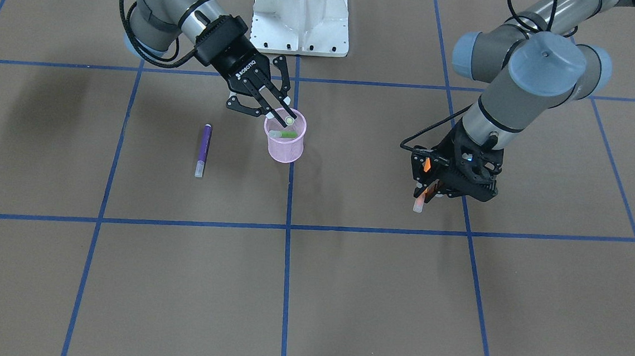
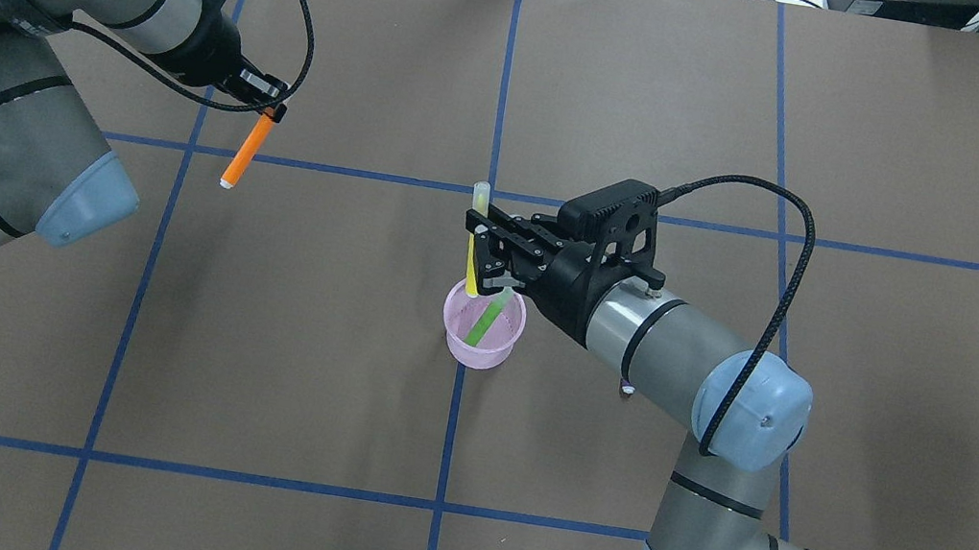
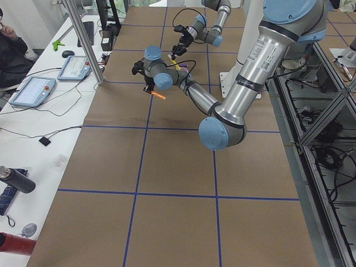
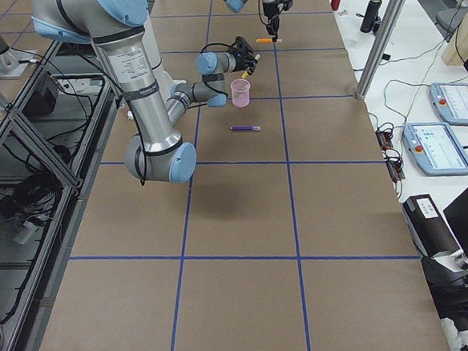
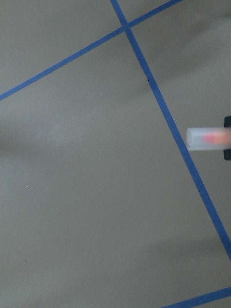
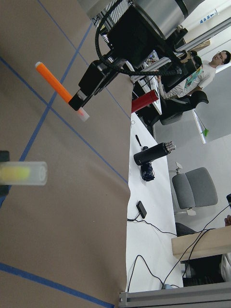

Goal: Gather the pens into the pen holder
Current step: 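Lower the yellow highlighter into the lavender cup and open the right gripper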

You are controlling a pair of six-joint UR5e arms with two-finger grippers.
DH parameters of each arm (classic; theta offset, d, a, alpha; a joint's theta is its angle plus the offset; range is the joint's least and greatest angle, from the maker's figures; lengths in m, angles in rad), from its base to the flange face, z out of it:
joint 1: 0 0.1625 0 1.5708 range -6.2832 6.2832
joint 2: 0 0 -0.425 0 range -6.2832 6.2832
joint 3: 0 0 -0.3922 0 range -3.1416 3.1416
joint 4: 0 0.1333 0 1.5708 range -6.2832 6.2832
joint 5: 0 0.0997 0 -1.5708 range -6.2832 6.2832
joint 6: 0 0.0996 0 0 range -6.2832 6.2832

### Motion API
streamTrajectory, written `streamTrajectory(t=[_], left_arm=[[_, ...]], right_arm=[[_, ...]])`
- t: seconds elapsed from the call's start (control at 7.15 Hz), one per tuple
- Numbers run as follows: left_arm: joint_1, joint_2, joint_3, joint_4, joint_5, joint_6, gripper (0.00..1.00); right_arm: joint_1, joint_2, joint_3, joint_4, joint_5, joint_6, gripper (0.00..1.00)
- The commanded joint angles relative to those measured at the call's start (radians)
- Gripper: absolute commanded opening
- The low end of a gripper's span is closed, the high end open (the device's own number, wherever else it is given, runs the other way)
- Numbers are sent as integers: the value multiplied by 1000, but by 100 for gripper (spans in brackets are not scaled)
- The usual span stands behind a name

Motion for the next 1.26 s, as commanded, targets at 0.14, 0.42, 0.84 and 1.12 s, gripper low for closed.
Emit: streamTrajectory(t=[0.14, 0.42, 0.84, 1.12], left_arm=[[0, 2, 2, 0, -1, 0, 0], [1, 2, 2, 0, -1, 0, 0], [-2, 1, -1, 0, 0, 0, 0], [-26, -2, -9, -2, -1, 0, 0]], right_arm=[[-36, -10, -35, 3, -31, 0, 0], [-44, -10, -56, 9, -32, 0, 0], [-87, -11, -56, 3, -130, -2, 100], [-66, -10, -35, -32, -79, -10, 100]])
